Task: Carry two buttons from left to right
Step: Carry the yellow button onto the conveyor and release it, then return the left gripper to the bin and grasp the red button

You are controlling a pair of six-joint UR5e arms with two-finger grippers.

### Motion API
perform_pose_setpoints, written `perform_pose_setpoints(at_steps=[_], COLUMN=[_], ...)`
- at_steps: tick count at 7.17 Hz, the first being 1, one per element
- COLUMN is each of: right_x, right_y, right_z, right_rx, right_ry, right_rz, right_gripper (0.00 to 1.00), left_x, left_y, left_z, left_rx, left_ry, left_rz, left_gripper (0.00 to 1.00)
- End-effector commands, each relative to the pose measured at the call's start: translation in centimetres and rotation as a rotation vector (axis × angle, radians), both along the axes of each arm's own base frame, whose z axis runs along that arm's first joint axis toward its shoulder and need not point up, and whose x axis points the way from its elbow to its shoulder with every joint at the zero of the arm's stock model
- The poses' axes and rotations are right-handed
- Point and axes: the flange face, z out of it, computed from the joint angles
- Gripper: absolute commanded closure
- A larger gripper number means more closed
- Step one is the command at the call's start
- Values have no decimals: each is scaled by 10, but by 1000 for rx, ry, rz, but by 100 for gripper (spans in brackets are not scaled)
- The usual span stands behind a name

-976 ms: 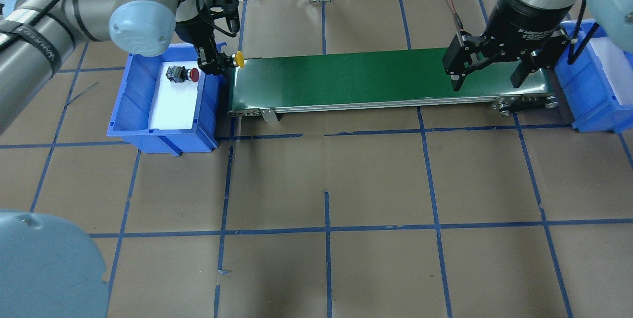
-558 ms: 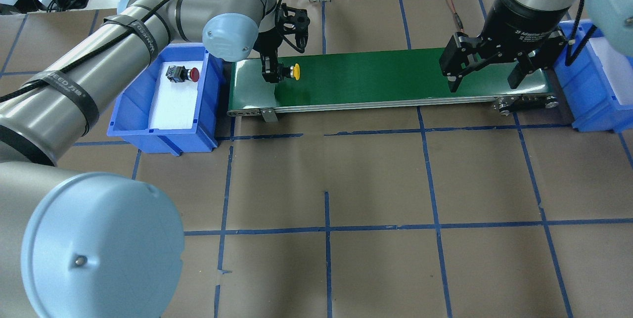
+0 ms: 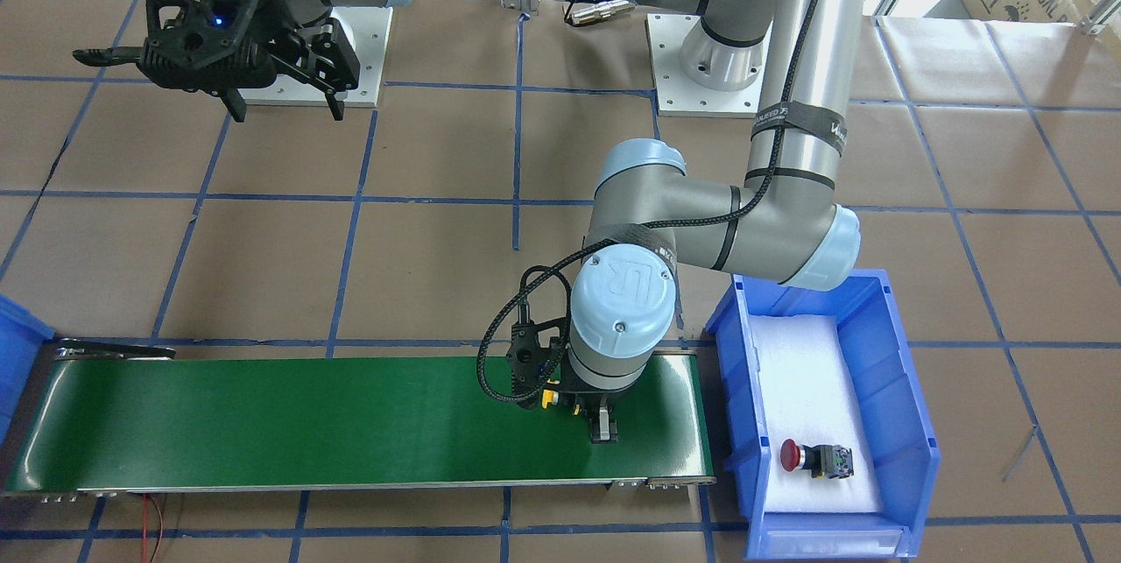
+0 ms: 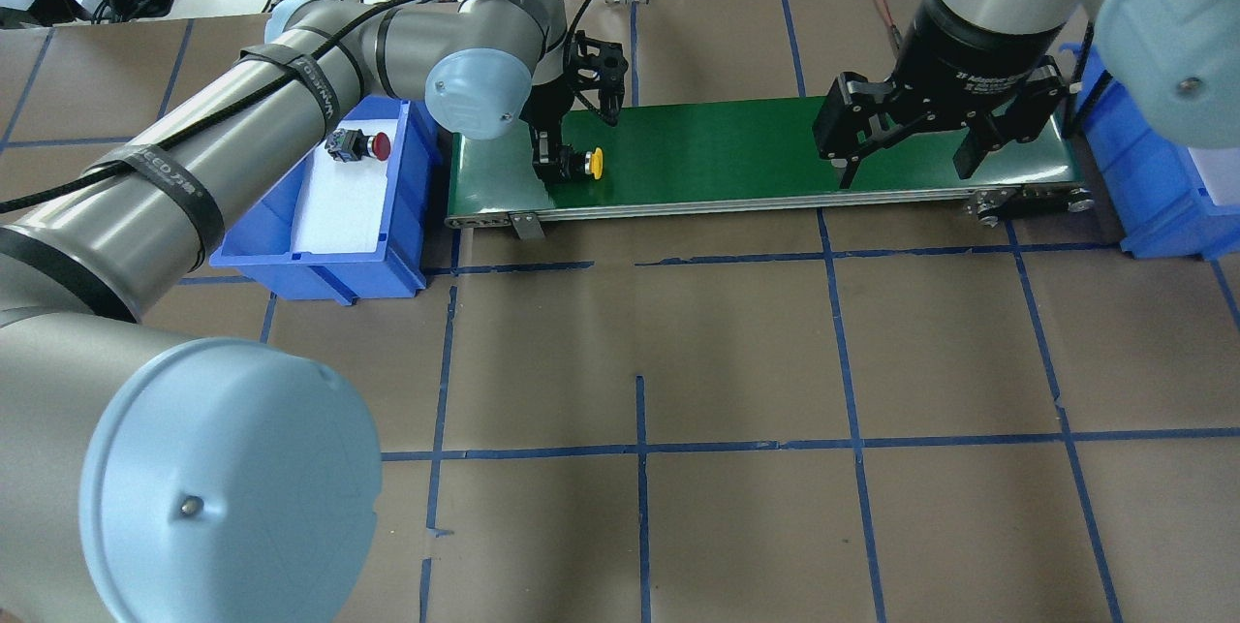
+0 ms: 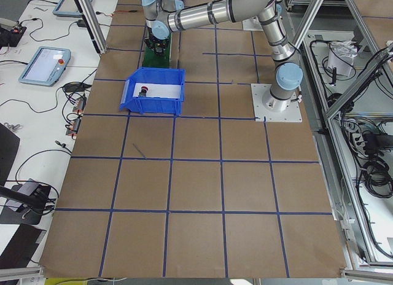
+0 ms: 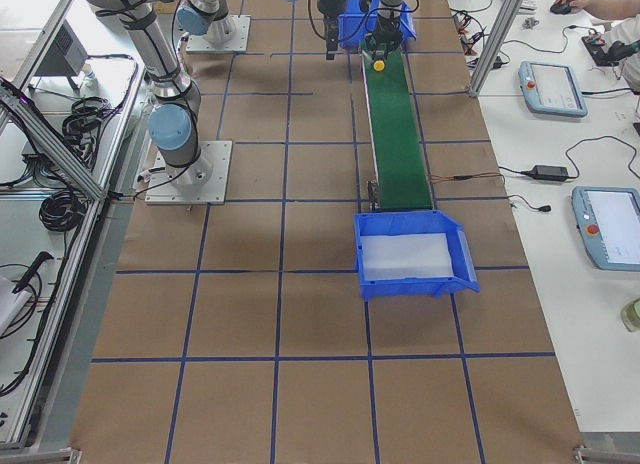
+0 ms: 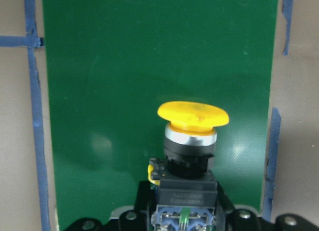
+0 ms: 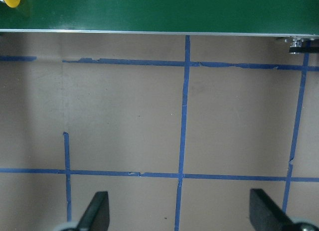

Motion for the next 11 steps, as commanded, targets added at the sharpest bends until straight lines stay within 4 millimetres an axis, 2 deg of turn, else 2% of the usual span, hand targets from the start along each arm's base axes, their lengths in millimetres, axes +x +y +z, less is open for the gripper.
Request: perform_pose_setpoints(at_steps=[1, 2, 3, 4, 5, 6, 7, 8, 10, 11], right_x=[1, 1, 1, 1, 1, 0, 1, 1, 1, 1], right_y=[-12, -11, -11, -11, -11, -12, -12, -12, -12, -12], right_z=[1, -2, -2, -4, -4, -5, -6, -6, -7, -7], right_rx=[-38, -32, -32, -29, -32, -32, -30, -30, -29, -29], right_ry=[-4, -5, -3, -2, 0, 4, -2, 0, 0, 1], right_rz=[9, 6, 5, 6, 9, 9, 6, 0, 5, 5], right_gripper=[0, 0, 0, 0, 0, 0, 0, 0, 0, 0], left_x=[6, 26, 64, 139, 197, 224, 252, 265, 276, 275], left_y=[8, 30, 31, 11, 0, -4, -18, -25, -46, -52], left_z=[10, 74, 103, 106, 125, 128, 116, 87, 32, 23], left_rx=[20, 44, 24, 15, -15, -24, -62, -48, -4, -28], left_ry=[-8, -10, -8, 6, 19, 20, 22, 22, 30, 22], left_rz=[12, 38, 118, 226, 264, 191, 97, 77, -75, -83], left_gripper=[8, 5, 5, 5, 5, 6, 6, 7, 8, 10])
